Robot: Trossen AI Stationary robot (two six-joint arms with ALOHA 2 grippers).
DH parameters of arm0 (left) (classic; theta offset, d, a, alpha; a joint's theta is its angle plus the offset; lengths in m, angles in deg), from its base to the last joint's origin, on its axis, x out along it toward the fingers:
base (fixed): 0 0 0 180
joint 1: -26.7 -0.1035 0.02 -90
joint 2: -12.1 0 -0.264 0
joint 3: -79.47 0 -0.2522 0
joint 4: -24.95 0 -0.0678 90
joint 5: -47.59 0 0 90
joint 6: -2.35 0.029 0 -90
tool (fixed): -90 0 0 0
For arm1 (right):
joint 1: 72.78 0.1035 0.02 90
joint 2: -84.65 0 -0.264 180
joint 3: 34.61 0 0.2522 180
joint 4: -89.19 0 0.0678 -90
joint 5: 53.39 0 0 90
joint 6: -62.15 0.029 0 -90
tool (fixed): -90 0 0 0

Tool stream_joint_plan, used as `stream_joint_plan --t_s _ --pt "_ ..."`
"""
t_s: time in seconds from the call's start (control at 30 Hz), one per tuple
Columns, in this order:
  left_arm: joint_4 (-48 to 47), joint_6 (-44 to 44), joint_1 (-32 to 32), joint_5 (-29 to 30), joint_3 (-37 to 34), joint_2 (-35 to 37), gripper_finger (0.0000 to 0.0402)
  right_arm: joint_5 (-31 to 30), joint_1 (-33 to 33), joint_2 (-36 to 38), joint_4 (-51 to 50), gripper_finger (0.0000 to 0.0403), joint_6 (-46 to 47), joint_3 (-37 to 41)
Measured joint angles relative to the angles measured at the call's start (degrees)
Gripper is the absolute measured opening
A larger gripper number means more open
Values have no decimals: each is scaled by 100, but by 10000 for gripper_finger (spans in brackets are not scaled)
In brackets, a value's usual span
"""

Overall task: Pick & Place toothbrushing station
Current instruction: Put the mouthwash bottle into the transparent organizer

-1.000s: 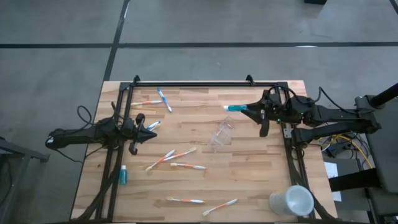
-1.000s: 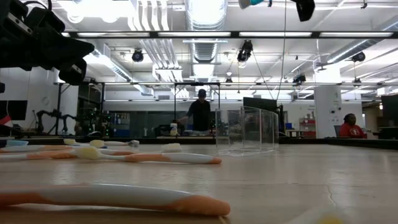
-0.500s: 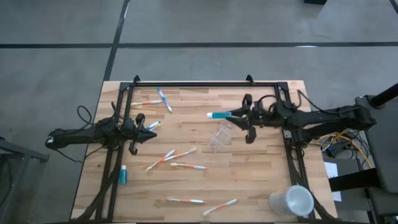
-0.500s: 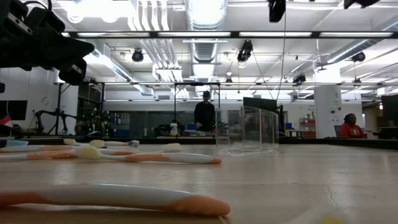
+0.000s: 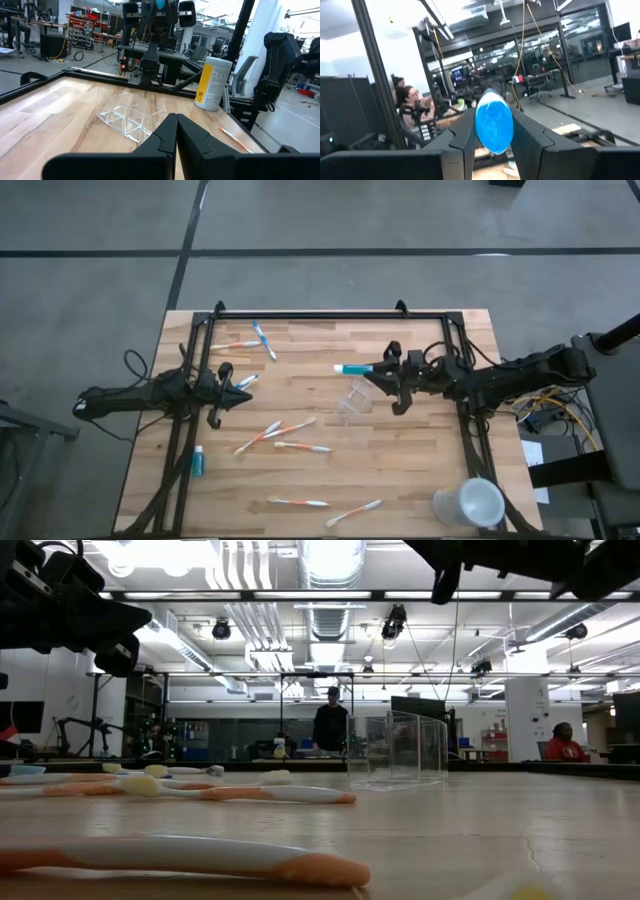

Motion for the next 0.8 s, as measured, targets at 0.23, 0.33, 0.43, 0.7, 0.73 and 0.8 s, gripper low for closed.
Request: stream_joint_plan --t_s 0.23,0.33,0.43,0.7,0.73,0.8 --pt "0 -2 3 -1 1 -1 12 -15 0 337 -91 95 21 235" --pt "0 -1 3 1 1 -1 12 -13 0 399 -143 95 21 240" --pt "0 0 3 1 1 -1 12 -13 0 396 -204 95 21 243" --pt "9 0 3 31 1 1 12 -20 0 396 -238 95 21 243" --pt "19 0 3 92 1 -1 12 -45 0 396 -241 95 21 243" --pt "96 -25 3 242 1 1 12 -49 -1 396 -243 95 69 243"
